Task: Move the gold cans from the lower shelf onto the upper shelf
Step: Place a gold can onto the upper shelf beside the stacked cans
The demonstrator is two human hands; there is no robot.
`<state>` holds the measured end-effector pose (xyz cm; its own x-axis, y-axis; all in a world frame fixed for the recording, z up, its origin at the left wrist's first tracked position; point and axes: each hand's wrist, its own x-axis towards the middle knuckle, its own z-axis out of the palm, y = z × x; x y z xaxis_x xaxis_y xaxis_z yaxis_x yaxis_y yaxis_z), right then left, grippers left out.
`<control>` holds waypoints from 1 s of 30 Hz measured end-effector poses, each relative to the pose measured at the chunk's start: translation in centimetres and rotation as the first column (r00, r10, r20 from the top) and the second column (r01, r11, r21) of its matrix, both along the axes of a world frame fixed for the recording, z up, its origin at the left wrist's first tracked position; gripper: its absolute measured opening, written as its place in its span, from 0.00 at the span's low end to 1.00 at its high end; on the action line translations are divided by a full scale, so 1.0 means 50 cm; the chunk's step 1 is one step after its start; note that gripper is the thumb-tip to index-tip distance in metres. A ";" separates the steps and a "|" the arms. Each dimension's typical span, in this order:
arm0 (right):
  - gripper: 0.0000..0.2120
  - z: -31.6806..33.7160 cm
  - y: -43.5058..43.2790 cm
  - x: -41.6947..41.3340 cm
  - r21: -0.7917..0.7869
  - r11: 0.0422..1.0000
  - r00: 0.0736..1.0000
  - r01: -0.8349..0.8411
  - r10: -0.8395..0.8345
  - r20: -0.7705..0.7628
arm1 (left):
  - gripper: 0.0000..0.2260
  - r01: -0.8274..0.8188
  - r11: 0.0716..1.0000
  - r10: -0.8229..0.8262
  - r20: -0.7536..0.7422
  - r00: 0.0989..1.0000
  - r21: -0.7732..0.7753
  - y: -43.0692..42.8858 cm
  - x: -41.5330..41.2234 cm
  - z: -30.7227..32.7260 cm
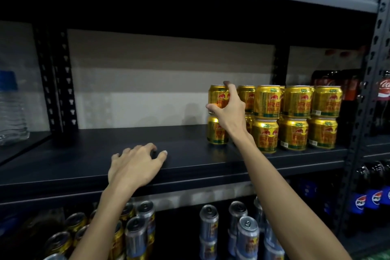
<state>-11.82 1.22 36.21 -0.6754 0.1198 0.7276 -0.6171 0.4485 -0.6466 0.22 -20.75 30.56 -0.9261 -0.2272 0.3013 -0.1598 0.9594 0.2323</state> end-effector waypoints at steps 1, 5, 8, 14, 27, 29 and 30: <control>0.38 -0.003 -0.002 -0.001 -0.003 1.000 1.000 0.002 -0.002 -0.001 | 0.24 -0.003 1.000 0.003 -0.001 1.000 0.004 0.000 -0.001 0.000; 0.40 -0.015 -0.008 -0.003 -0.028 1.000 1.000 0.003 -0.003 -0.009 | 0.24 -0.010 1.000 0.010 0.004 1.000 0.000 -0.001 -0.003 -0.002; 0.42 -0.029 -0.015 -0.002 -0.041 0.999 1.000 0.011 -0.011 -0.009 | 0.24 -0.010 1.000 0.010 0.004 1.000 0.002 -0.003 -0.006 -0.002; 0.43 -0.049 -0.019 0.005 -0.040 0.999 0.999 0.037 -0.037 -0.006 | 0.24 -0.012 1.000 0.012 0.003 1.000 0.007 -0.003 -0.007 -0.002; 0.43 -0.046 -0.022 0.013 -0.024 0.999 0.999 0.024 -0.023 0.024 | 0.24 -0.011 1.000 0.011 -0.030 0.999 0.006 -0.002 -0.007 -0.010; 0.45 -0.052 -0.024 0.018 -0.028 0.999 1.000 0.026 -0.025 0.016 | 0.24 -0.011 1.000 0.012 -0.044 0.999 0.018 -0.002 -0.006 -0.010; 0.46 -0.058 -0.026 0.022 -0.028 0.999 0.999 0.037 -0.037 -0.002 | 0.24 -0.015 1.000 0.017 -0.068 0.998 0.026 -0.001 -0.002 -0.011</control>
